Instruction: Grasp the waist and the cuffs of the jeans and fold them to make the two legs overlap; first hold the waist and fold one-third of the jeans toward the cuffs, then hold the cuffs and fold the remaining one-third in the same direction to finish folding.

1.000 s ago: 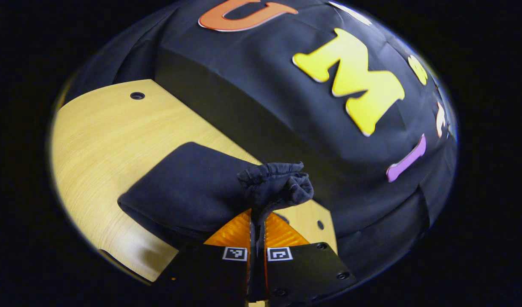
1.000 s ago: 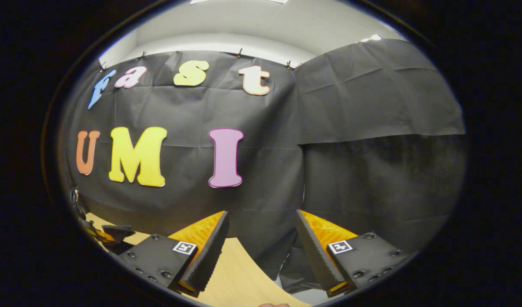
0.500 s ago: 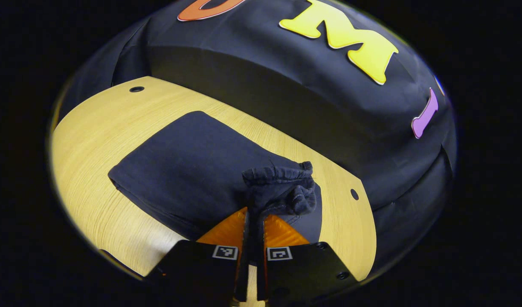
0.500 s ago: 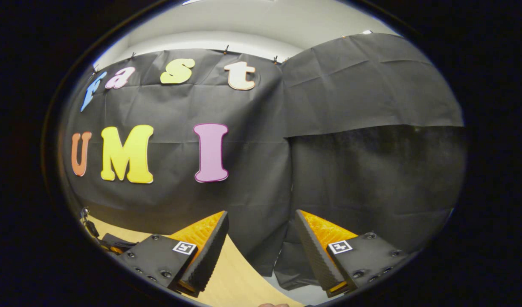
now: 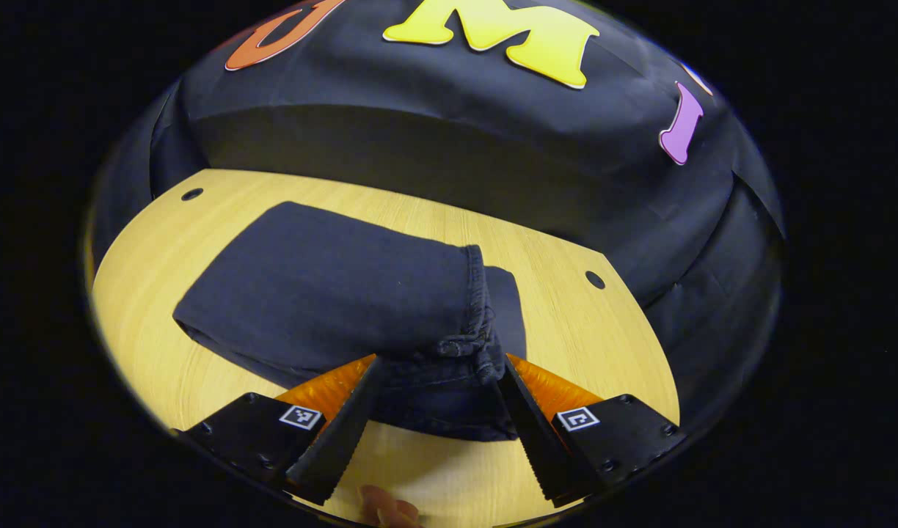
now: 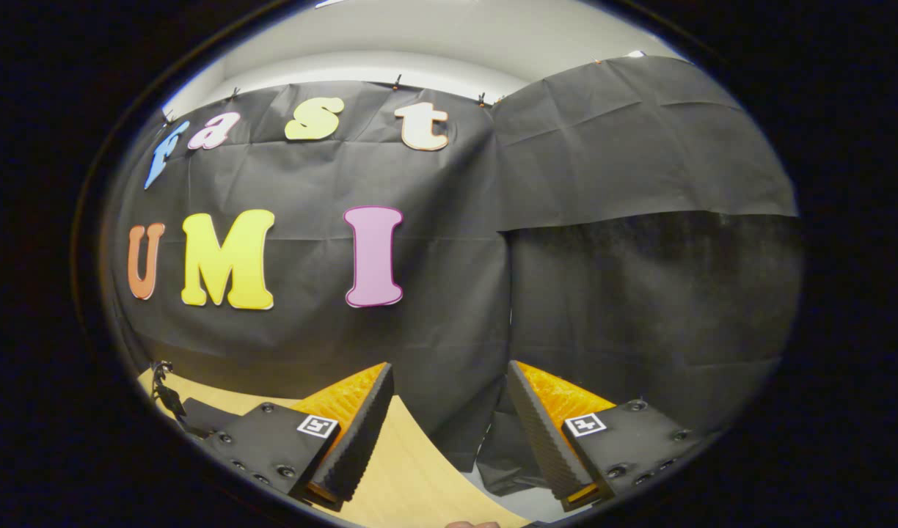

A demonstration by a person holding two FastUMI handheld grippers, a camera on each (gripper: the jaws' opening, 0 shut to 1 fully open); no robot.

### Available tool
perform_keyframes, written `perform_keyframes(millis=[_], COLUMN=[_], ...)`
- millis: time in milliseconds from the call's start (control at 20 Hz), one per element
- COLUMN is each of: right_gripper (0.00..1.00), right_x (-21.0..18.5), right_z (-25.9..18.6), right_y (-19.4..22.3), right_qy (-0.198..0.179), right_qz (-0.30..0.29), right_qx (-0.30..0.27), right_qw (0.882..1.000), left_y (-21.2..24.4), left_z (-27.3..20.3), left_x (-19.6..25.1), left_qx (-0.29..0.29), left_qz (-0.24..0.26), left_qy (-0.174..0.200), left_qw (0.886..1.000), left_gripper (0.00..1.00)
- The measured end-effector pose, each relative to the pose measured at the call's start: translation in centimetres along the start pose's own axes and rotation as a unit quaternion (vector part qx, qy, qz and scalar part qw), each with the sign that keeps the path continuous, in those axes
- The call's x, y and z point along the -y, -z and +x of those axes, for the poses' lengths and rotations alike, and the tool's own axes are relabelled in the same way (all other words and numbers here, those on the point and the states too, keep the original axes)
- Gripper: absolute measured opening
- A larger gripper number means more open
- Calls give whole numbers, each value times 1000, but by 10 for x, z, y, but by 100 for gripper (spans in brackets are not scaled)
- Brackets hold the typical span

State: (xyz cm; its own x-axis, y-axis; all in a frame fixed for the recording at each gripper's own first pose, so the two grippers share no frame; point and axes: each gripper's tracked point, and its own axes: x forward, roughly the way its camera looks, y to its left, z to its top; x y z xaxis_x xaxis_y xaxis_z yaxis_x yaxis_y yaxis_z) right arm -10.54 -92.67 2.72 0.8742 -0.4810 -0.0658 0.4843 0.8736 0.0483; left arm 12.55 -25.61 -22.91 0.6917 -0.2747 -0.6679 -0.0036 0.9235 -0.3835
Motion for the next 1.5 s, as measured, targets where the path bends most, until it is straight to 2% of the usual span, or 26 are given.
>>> perform_keyframes(millis=[200, 400, 550, 700, 850, 1000, 1150, 1250, 1300, 1450, 1500], right_gripper=[94, 94, 94, 94, 96, 94, 94, 96, 96, 94, 96], right_x=[-6, -35, -83, -143, -206, -265, -314, -339, -346, -359, -363], right_z=[-6, -10, -11, -10, -11, -21, -41, -57, -64, -79, -86], right_y=[9, 21, 36, 47, 45, 37, 27, 25, 26, 28, 32], right_qy=[-3, -22, -61, -113, -169, -221, -266, -288, -293, -286, -285], right_qz=[6, 14, 36, 41, 49, 59, 63, 51, 45, 25, 16], right_qx=[-14, -24, -40, -47, -42, -32, -17, -4, 4, 23, 27], right_qw=[1000, 999, 997, 992, 983, 973, 962, 956, 955, 958, 958], left_y=[-3, -37, -74, -113, -158, -191, -211, -219, -218, -200, -194], left_z=[-24, -65, -102, -144, -189, -235, -279, -296, -298, -299, -299], left_x=[15, 17, 4, -23, -56, -72, -76, -78, -78, -78, -78], left_qx=[11, 64, 115, 161, 220, 285, 348, 381, 385, 374, 371], left_qz=[2, 17, 29, 32, 40, 65, 110, 138, 143, 115, 102], left_qy=[21, 36, 38, 21, -4, -17, -17, -31, -36, -24, -17], left_qw=[1000, 997, 992, 986, 975, 956, 931, 914, 911, 920, 923], left_gripper=[100, 100, 100, 99, 99, 99, 99, 100, 98, 100, 94])
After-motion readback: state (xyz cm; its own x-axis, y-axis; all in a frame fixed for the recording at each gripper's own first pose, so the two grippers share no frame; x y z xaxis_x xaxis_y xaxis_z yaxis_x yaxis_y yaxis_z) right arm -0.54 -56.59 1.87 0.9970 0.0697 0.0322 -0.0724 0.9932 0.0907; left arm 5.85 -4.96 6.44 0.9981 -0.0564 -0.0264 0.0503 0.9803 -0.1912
